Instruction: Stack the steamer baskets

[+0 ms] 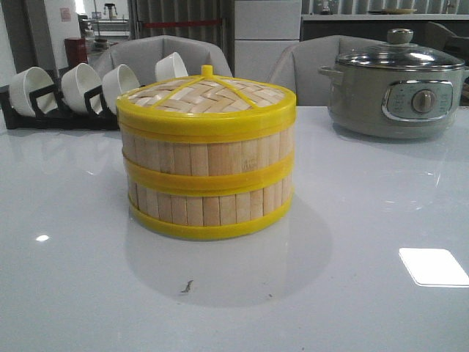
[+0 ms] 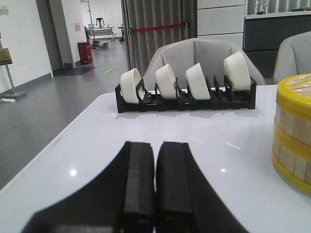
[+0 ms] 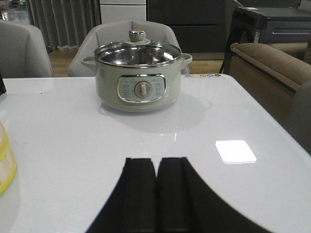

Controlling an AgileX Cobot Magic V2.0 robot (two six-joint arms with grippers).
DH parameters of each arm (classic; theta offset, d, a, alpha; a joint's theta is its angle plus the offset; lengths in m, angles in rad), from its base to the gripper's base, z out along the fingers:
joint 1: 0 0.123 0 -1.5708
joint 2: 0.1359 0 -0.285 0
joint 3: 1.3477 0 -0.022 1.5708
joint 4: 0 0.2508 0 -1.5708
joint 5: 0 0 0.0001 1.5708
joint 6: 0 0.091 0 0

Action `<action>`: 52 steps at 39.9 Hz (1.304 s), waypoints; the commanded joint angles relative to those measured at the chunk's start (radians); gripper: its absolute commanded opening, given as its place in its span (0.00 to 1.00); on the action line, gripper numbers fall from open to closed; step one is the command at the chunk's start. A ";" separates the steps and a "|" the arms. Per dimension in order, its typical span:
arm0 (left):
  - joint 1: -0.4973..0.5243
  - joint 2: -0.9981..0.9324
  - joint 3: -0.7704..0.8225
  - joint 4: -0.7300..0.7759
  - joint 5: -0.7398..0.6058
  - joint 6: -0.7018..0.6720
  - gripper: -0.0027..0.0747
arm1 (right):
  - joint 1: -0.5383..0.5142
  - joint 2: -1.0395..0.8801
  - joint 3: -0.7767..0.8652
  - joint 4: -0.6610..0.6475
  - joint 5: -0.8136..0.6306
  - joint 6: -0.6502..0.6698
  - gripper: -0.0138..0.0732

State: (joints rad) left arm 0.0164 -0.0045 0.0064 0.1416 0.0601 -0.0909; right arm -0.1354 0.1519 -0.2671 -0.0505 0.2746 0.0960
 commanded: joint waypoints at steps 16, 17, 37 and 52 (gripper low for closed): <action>0.002 -0.011 0.000 0.010 -0.081 -0.012 0.15 | -0.007 0.012 -0.027 -0.010 -0.095 -0.010 0.21; 0.002 -0.011 0.000 0.010 -0.081 -0.012 0.15 | -0.007 0.012 -0.027 -0.010 -0.095 -0.010 0.21; 0.002 -0.011 0.000 0.010 -0.081 -0.012 0.15 | -0.007 0.012 -0.027 -0.010 -0.095 -0.010 0.21; 0.002 -0.011 0.000 0.010 -0.081 -0.012 0.15 | -0.005 -0.021 0.018 -0.002 -0.086 -0.008 0.21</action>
State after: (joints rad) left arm 0.0164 -0.0045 0.0064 0.1510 0.0601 -0.0926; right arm -0.1354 0.1388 -0.2449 -0.0506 0.2746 0.0960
